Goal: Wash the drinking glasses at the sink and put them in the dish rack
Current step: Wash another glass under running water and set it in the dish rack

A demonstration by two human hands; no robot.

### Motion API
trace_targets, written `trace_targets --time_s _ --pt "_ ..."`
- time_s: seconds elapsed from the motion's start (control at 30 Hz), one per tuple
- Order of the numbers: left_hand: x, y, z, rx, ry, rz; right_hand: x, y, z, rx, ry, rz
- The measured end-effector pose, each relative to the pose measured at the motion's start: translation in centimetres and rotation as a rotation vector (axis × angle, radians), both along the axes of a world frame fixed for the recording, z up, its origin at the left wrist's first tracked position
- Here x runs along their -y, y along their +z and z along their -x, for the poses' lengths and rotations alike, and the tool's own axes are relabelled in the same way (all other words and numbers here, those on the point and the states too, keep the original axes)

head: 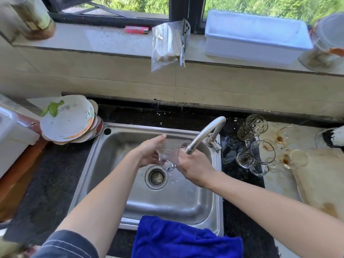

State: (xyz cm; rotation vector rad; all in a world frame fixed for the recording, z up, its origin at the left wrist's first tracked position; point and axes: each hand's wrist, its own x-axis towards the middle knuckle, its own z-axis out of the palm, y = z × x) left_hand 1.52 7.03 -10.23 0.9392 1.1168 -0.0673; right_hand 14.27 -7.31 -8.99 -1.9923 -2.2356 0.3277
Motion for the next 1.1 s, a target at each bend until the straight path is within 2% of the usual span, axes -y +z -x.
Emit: trace_targets --time_s 0.1,0.2,0.33,0.4,0.47,0.57,0.63,0.77,0.83,0.9,1.03,1.1 --pt "0.6 -0.2 0.1 0.158 0.159 0.021 -0.4 0.0 0.8 -0.16 -0.193 0.156" --pt "0.6 0.3 -0.5 0.132 0.226 -0.018 -0.5 -0.1 1.6 -0.299 -0.189 0.131" --pt "-0.7 0.1 0.6 0.04 0.17 -0.049 1.8 -0.5 -0.1 -0.147 0.113 -0.182" --pt "-0.1 0.5 -0.2 0.034 0.087 -0.049 0.9 -0.2 -0.1 -0.056 0.141 -0.252" --pt "0.1 0.6 -0.8 0.015 0.079 -0.061 -0.3 0.1 0.4 0.052 0.095 -0.282" --pt "-1.1 0.6 0.4 -0.05 0.08 -0.102 0.7 -1.2 -1.1 -0.021 0.242 -0.295" --pt "-1.5 0.2 1.0 -0.085 0.071 -0.115 1.2 -1.1 -1.5 -0.005 0.287 -0.27" --pt "0.1 1.0 -0.5 -0.067 0.009 -0.068 -0.5 1.0 -0.3 0.184 0.22 -0.267" --pt "-0.1 1.1 0.0 -0.042 0.017 -0.018 -0.2 0.8 -0.5 0.074 0.228 -0.249" --pt "-0.6 0.2 1.2 0.065 0.083 0.068 0.2 -0.1 -1.2 -0.031 0.201 -0.166" --pt "0.8 -1.0 1.7 0.337 0.335 0.184 -0.3 0.2 0.3 -0.244 -0.11 0.022" --pt "1.6 -1.3 1.1 0.374 0.381 0.173 -0.8 0.4 2.0 -0.346 -0.19 0.017"
